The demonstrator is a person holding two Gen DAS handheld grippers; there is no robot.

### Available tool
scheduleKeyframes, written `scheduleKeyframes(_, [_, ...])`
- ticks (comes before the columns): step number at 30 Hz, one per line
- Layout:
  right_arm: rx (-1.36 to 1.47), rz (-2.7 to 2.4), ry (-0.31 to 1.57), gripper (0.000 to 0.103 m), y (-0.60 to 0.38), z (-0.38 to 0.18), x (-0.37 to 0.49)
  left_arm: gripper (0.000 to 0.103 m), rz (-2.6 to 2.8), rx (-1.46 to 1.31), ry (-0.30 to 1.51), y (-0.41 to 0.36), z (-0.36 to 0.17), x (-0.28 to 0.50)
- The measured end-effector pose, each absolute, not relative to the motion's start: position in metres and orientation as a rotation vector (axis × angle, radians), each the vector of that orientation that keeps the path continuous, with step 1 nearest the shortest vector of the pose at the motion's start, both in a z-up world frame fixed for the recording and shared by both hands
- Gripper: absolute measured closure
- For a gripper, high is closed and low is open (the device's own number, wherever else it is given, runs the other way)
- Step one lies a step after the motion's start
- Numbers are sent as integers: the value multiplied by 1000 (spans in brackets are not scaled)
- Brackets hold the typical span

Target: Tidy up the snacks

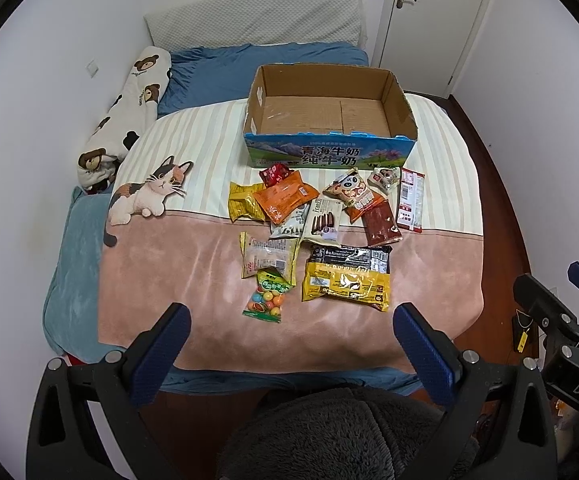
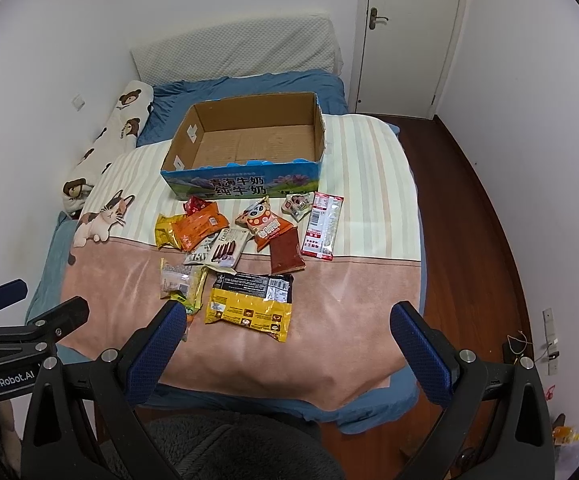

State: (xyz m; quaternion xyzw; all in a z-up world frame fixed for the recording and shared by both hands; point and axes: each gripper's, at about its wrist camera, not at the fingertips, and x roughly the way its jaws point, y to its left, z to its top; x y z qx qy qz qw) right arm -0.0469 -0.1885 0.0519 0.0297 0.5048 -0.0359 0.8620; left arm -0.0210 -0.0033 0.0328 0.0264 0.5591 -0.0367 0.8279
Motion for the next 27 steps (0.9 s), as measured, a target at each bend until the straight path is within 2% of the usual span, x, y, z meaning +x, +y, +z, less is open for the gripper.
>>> scheduleKeyframes(20, [70, -70, 1063, 0, -187, 48, -44, 0, -76, 45, 1182, 1, 30, -21])
scheduleKeyframes(27, [-43, 62, 1115, 0, -178, -2, 0, 0, 91, 50, 1172, 31, -19, 9])
